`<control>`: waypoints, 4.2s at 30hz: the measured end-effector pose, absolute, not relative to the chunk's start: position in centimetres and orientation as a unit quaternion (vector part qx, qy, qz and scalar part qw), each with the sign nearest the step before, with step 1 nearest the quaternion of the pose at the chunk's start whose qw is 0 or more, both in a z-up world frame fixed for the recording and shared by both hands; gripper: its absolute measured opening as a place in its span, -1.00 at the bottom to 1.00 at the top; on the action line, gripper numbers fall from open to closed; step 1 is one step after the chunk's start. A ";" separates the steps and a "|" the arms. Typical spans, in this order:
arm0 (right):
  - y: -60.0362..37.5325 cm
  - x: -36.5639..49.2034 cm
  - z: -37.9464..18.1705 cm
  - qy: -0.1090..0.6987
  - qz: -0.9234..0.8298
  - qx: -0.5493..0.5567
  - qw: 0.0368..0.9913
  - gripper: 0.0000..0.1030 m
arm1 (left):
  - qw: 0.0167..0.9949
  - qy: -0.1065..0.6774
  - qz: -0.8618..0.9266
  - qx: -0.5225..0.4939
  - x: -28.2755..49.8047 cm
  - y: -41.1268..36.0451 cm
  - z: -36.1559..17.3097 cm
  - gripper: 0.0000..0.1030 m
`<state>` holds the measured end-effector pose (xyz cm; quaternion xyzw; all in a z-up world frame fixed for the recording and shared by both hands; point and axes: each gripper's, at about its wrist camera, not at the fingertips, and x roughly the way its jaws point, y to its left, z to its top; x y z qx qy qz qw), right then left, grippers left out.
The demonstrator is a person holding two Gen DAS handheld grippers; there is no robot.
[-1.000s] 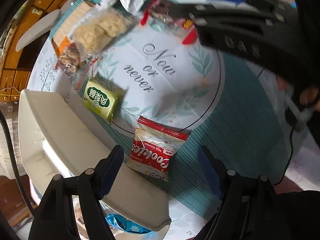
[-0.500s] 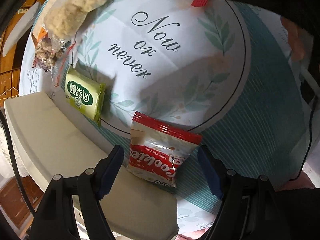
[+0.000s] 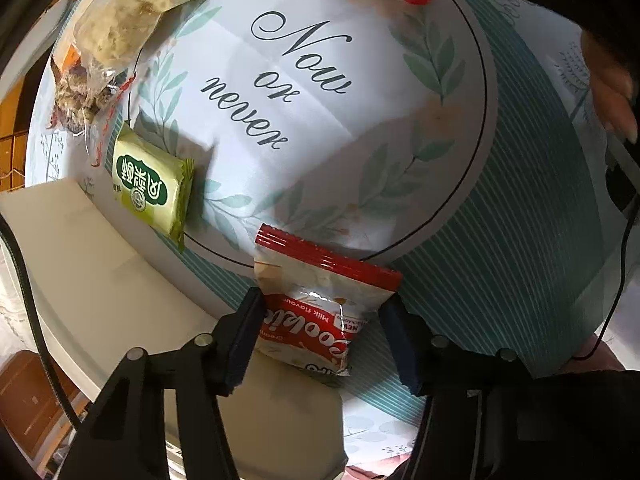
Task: Organize snacks
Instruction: 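Grasp the red-white cookie packet with the left tool while the right grasps the red-labelled jerky packet, then carry the cookie packet into the tray with the left tool while the right drops the jerky packet, then grasp the green-labelled biscuit packet with the left tool while the right grasps the white bag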
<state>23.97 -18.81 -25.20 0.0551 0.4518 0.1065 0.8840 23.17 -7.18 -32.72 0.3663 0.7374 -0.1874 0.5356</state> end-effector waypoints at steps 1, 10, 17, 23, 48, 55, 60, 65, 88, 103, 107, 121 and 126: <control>-18.8 23.8 -25.2 0.454 0.107 0.055 0.883 -0.13 | 0.537 0.737 -0.187 0.366 23.1 -7.0 -32.7 0.05; -19.6 22.0 -24.9 0.468 0.104 0.063 0.875 -0.15 | 0.547 0.738 -0.179 0.352 22.4 -5.9 -32.6 -0.13; -20.4 19.5 -24.3 0.486 0.088 0.092 0.864 -0.15 | 0.562 0.734 -0.173 0.340 22.7 -5.1 -31.4 -0.13; -19.9 17.1 -23.7 0.504 0.084 0.120 0.851 -0.15 | 0.585 0.725 -0.175 0.319 23.2 -4.7 -28.8 -0.13; -15.6 13.5 -14.4 0.476 0.113 0.138 0.861 -0.15 | 0.751 0.629 -0.189 0.062 22.5 2.2 -14.1 -0.13; -12.6 12.8 -11.9 0.460 0.127 0.133 0.869 -0.15 | 0.792 0.582 -0.185 -0.008 21.4 6.4 -11.9 -0.13; -9.9 12.3 -10.5 0.451 0.136 0.133 0.872 -0.15 | 0.812 0.553 -0.175 -0.055 20.5 10.4 -10.9 -0.13; -7.2 11.7 -9.6 0.445 0.142 0.135 0.874 -0.15 | 0.818 0.541 -0.168 -0.103 19.6 14.7 -10.7 -0.13; 3.1 10.2 -10.3 0.445 0.153 0.168 0.866 -0.11 | 0.834 0.516 -0.141 -0.137 17.8 27.1 -11.3 0.05; 2.8 9.5 -10.6 0.458 0.119 0.168 0.865 0.20 | 0.811 0.554 -0.131 -0.133 17.9 26.5 -12.5 0.51; 1.5 9.4 -10.8 0.462 0.110 0.171 0.863 0.20 | 0.809 0.557 -0.135 -0.131 17.9 25.2 -12.5 0.51; -4.5 9.2 -11.0 0.480 0.077 0.175 0.856 0.37 | 0.803 0.568 -0.147 -0.109 18.1 17.9 -12.3 0.52; -7.9 9.6 -11.3 0.489 0.057 0.181 0.852 0.37 | 0.795 0.580 -0.138 -0.107 18.9 14.9 -12.7 0.52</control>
